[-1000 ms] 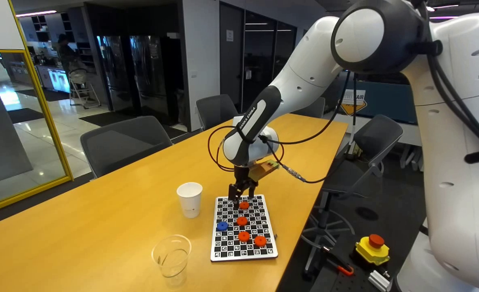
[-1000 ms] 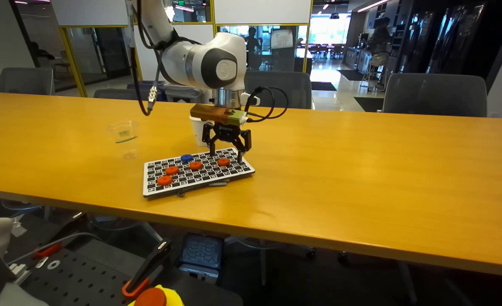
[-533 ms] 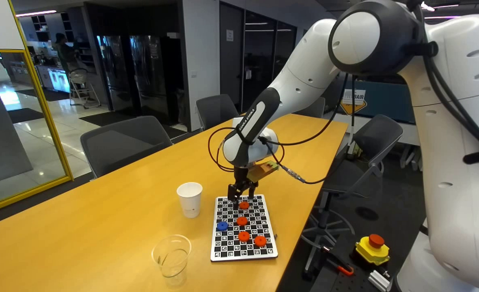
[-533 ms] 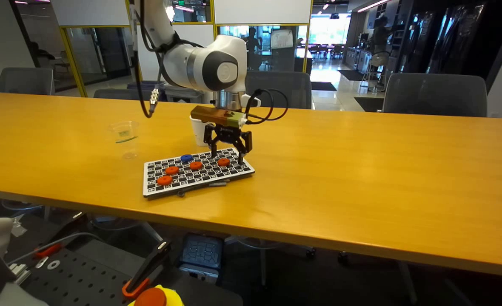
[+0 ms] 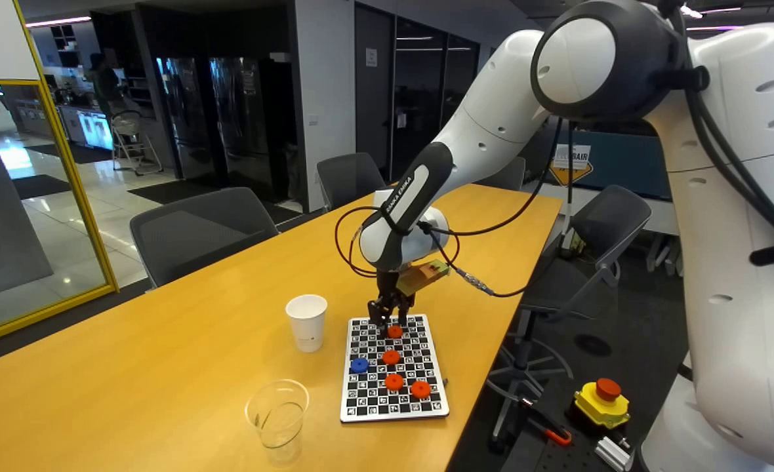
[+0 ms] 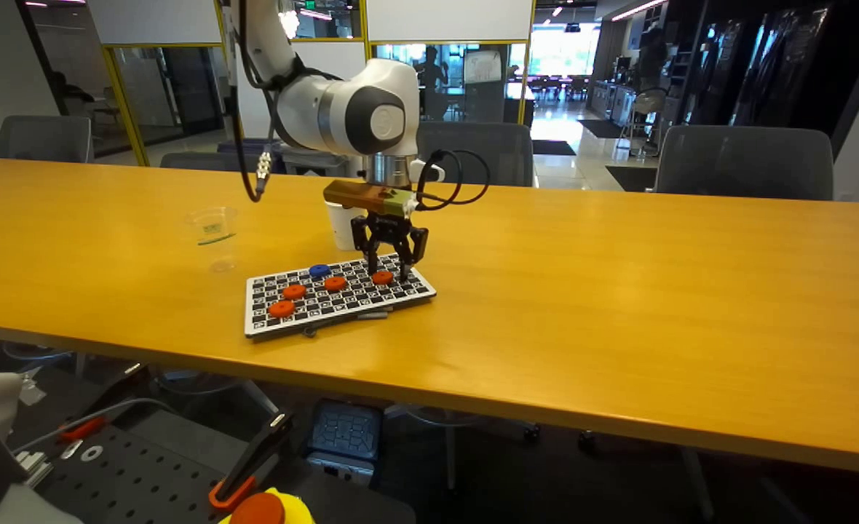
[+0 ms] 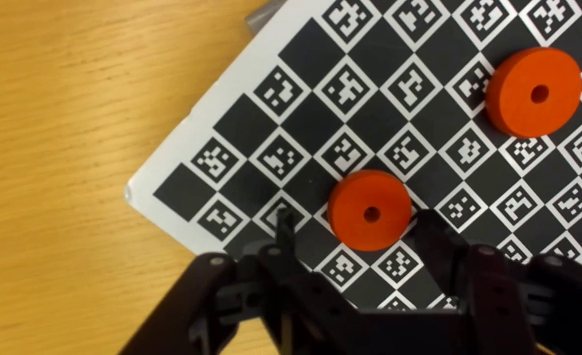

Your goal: Put the orange objects in the white cup and the other objects inside the transparent cup.

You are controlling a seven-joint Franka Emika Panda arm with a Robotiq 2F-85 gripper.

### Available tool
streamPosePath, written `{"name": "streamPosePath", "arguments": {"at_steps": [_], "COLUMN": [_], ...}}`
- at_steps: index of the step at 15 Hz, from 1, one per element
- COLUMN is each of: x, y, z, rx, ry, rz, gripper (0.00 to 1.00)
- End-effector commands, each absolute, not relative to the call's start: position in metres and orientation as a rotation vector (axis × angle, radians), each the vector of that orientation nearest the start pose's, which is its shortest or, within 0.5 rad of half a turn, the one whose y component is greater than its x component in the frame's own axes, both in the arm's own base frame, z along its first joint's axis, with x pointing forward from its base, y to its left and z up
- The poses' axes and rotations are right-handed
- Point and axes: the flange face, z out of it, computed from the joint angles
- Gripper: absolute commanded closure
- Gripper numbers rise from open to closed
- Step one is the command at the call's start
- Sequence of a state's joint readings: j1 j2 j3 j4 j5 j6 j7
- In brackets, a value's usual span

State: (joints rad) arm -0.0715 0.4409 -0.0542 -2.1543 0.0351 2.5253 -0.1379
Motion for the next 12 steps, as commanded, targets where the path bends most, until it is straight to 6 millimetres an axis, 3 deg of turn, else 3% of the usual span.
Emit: {"name": "streamPosePath", "arguments": {"at_steps": [1, 3, 8, 12], "x": [0.553, 0.551, 0.554, 0.565], "y": [-0.064, -0.061, -0.047, -0.03], "z": [0.197, 0.199, 0.218, 0.256], "rx": [-3.162, -3.174, -3.195, -3.183], "ry": [0.051, 0.063, 0.082, 0.061], "rz": [0.088, 0.093, 0.066, -0.068], "gripper": [0.65, 0.79, 0.75, 0.76]}}
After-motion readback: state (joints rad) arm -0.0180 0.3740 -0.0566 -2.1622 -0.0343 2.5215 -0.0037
